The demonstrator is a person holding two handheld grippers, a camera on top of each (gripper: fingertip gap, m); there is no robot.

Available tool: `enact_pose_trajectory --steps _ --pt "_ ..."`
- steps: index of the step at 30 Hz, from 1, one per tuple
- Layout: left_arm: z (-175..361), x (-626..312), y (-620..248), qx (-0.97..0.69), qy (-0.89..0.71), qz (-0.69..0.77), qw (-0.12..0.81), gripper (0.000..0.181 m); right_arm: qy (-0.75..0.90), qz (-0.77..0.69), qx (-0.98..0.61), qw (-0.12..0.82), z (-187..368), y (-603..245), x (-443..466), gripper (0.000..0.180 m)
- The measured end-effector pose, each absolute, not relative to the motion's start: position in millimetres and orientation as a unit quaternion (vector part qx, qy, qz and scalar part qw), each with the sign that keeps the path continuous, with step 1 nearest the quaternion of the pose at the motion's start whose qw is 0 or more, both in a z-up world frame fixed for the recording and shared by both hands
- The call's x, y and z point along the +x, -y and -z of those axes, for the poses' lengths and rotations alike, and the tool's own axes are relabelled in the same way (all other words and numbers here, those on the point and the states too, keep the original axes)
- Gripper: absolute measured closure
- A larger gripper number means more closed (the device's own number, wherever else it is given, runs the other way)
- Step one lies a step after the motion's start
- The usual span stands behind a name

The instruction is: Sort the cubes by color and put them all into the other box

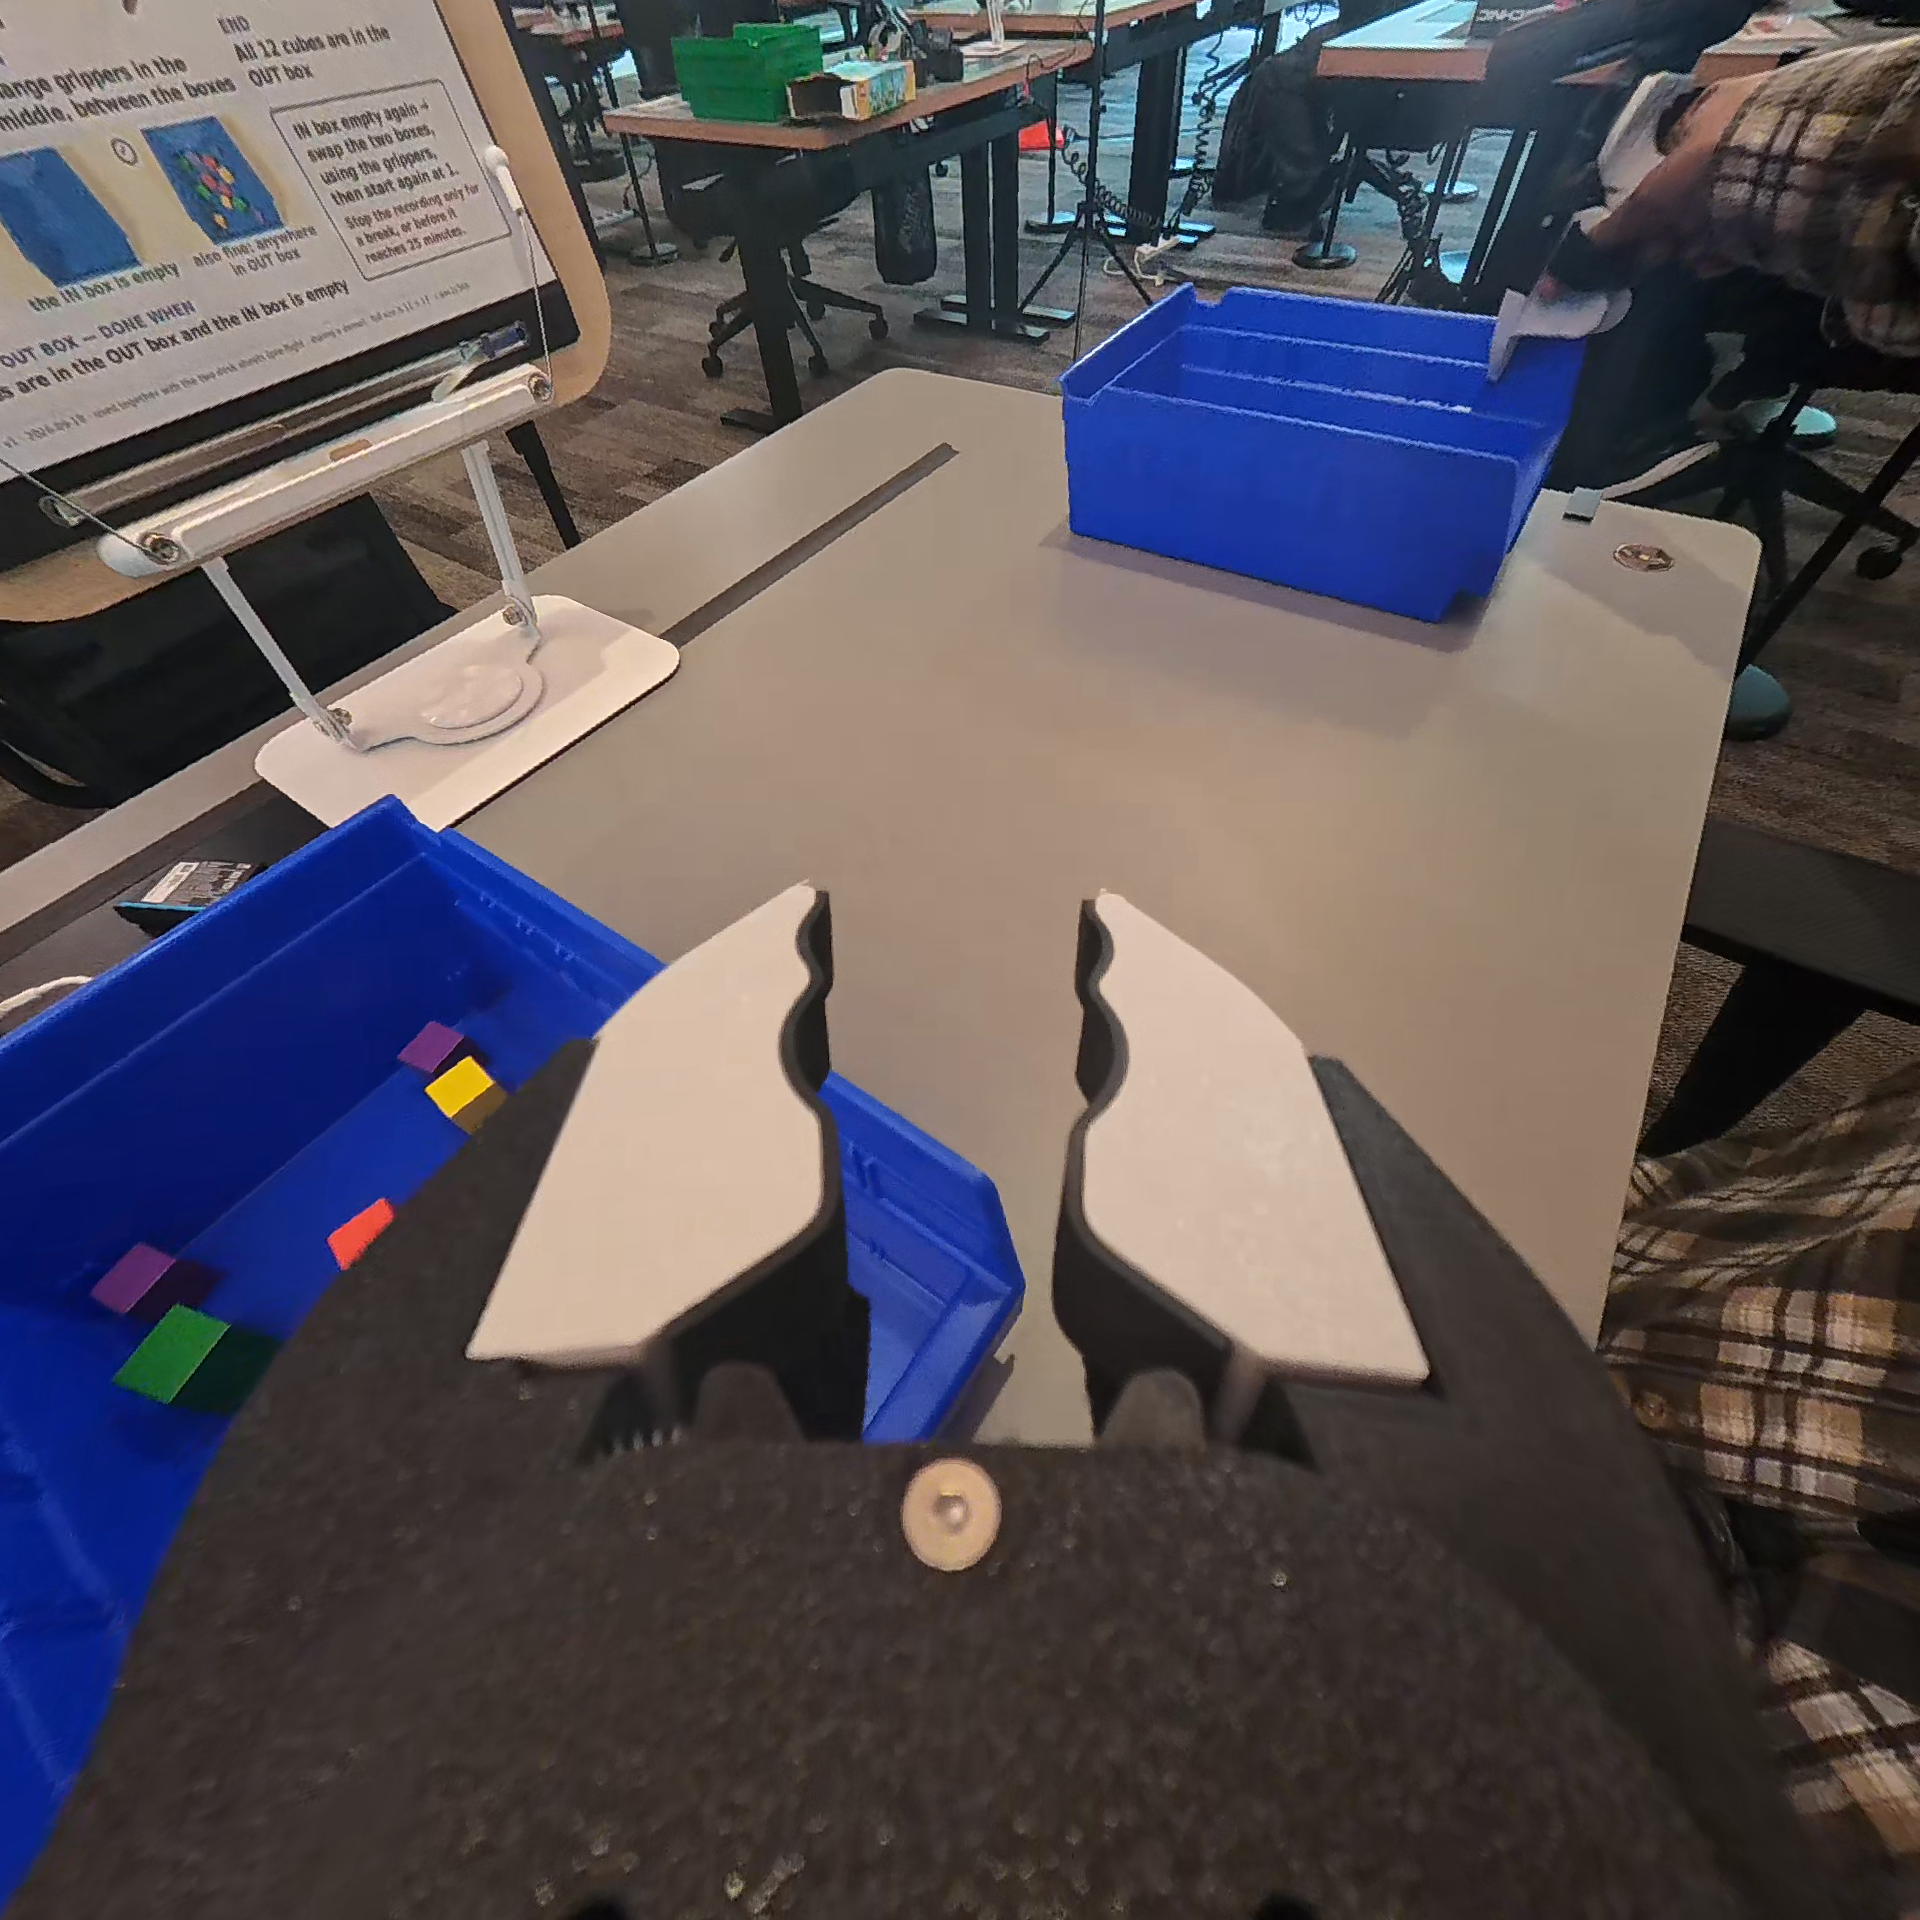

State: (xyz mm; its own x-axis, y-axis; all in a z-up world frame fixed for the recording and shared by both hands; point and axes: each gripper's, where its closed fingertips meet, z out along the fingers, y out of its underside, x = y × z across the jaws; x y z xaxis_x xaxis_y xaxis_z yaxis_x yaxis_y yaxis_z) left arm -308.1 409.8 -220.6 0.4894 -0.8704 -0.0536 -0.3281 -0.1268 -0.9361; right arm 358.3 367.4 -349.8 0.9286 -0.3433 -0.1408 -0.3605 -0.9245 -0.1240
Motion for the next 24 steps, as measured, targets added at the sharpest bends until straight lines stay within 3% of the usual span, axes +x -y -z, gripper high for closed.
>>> enact_pose_trajectory --steps 19,24 --pt "225 -303 -410 -0.705 -0.427 0.268 0.499 0.134 -0.157 -0.059 -0.983 0.076 349 -363 363 0.174" --pt "216 -312 -416 -0.707 -0.403 0.260 0.520 0.120 -0.141 -0.047 -0.983 0.106 334 -367 362 0.147"
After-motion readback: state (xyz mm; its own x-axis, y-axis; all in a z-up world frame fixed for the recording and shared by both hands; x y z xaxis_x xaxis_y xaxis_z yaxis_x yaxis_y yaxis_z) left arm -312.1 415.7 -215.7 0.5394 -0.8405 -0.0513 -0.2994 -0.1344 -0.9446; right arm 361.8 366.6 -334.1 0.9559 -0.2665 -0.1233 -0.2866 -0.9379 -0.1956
